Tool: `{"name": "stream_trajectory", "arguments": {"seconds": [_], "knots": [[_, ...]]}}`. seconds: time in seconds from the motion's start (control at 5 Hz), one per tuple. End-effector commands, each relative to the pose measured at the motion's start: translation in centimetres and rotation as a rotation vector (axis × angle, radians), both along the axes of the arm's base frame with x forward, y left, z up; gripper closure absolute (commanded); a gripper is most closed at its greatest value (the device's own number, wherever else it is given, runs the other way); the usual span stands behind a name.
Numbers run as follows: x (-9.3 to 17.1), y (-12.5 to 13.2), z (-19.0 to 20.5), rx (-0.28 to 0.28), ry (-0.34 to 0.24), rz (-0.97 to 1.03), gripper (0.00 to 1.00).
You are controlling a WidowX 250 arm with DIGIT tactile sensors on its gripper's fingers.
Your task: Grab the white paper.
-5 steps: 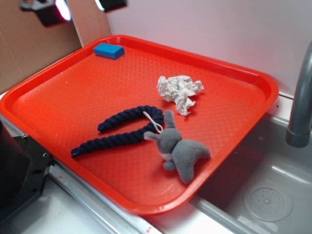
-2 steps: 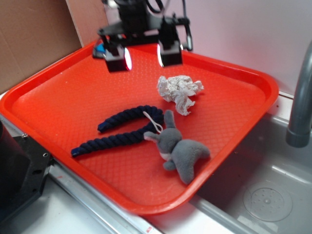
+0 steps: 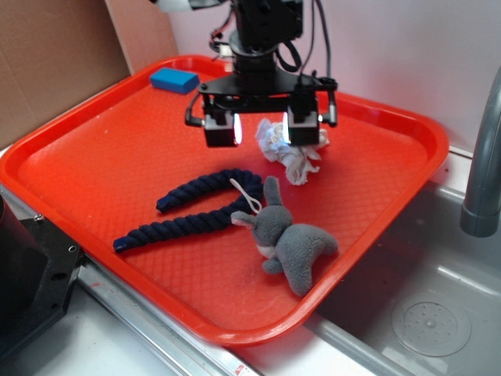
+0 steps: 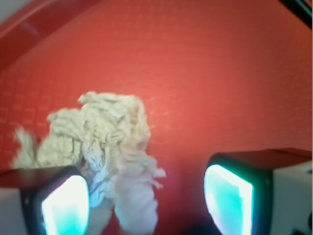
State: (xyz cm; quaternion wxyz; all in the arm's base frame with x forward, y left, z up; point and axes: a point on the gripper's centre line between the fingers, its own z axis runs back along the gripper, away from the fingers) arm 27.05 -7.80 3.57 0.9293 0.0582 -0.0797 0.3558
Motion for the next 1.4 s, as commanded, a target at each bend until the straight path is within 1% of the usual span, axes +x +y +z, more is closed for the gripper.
{"name": "stream_trajectory", "arguments": {"seconds": [0.0,0.4,0.6,0.8,1.0,1.2], "knots": [[1.5,0.2,-0.5,-0.049,-0.019,0.009,1.0],[1.2,0.8,-1.0,-0.037,-0.006,-0.001,1.0],[0.9,1.0,0.3,-0.042,0.04,-0.183,1.0],[-0.4,1.7,3.1,-0.065,0.074,-0.365,1.0],[-2.6,3.0,6.6,-0.08,0.088,-0.501,1.0],[-4.7,4.6,10.0,-0.083,0.104,-0.616,1.0]]}}
